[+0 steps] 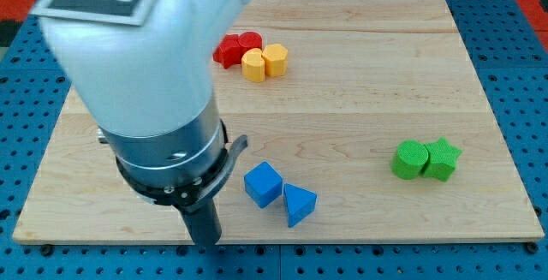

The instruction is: Slide the green star and green circle to the left

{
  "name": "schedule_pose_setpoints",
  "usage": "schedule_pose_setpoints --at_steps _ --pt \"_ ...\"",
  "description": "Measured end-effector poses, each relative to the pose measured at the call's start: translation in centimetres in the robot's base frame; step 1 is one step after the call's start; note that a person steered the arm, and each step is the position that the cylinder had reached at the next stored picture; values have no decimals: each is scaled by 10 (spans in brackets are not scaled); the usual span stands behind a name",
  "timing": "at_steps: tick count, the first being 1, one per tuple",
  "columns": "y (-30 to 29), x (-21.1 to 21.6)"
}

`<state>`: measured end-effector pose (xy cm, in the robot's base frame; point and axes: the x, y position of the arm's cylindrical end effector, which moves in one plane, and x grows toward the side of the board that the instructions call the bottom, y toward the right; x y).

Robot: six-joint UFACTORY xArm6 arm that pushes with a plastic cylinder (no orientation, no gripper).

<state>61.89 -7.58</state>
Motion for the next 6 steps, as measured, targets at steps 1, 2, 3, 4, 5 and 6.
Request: schedule_pose_setpoints --at_steps 1,2,3,4,5,6 --pt "20 0" --pt "51 0" --pt "87 0" --pt "170 -1" --pt "235 -6" --pt "303 -4"
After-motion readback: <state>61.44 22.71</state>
